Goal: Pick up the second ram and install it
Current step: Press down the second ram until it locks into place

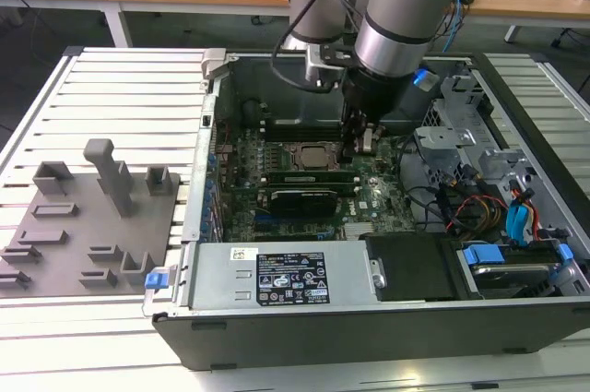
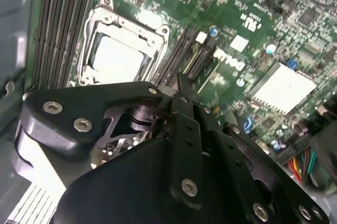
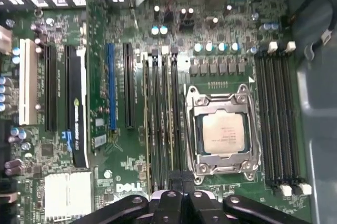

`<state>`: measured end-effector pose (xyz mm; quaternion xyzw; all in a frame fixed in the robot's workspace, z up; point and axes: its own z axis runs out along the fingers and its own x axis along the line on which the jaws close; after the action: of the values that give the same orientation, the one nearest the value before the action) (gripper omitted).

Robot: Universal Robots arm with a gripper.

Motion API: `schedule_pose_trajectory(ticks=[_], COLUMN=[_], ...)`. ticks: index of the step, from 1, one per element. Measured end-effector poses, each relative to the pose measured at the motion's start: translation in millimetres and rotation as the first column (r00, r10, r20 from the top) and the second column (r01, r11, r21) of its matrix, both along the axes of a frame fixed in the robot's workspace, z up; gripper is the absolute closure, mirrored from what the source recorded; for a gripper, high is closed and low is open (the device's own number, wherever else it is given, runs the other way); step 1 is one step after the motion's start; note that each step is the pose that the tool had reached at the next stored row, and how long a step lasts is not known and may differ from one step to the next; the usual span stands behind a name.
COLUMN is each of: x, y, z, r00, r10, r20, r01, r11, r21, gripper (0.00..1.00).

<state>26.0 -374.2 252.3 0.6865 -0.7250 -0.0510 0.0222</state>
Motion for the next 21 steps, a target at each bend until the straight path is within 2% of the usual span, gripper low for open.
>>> schedule_pose_trajectory(ticks=[2, 3, 4, 6, 10, 12, 13, 15, 16, 21], x=[5.1, 7.7, 7.9, 8.0, 7.9, 7.5, 5.3, -0.7, -7.9, -54.7], y=[0.0, -0.1, -0.5, -0.7, -0.9, -1.0, -1.2, -1.6, -2.1, -4.6], z=[-6.4, -12.2, -21.5, -23.8, -23.6, -18.2, -14.4, -14.1, -14.1, -15.3], r00=[1.0, 1.0, 1.0, 1.0, 1.0, 1.0, 0.9999, 0.9999, 0.9999, 0.9998], r10=[0.002, 0.003, 0.005, 0.005, 0.005, 0.005, 0.005, 0.005, 0.005, 0.005], r20=[-0.0002, -0.0007, -0.0017, -0.0018, 0.0002, 0.0038, 0.0091, 0.0129, 0.0147, 0.0166], r01=[-0.002, -0.003, -0.005, -0.005, -0.005, -0.005, -0.005, -0.005, -0.005, -0.005], r11=[1.0, 1.0, 1.0, 1.0, 1.0, 1.0, 1.0, 0.9999, 0.9999, 0.9999], r21=[0.0, -0.0002, -0.0006, -0.001, 0.0019, 0.0033, 0.0042, 0.01, 0.0126, 0.0127], gripper=[0.89, 0.89, 0.89, 0.89, 0.89, 0.89, 0.89, 0.89, 0.89, 0.89])
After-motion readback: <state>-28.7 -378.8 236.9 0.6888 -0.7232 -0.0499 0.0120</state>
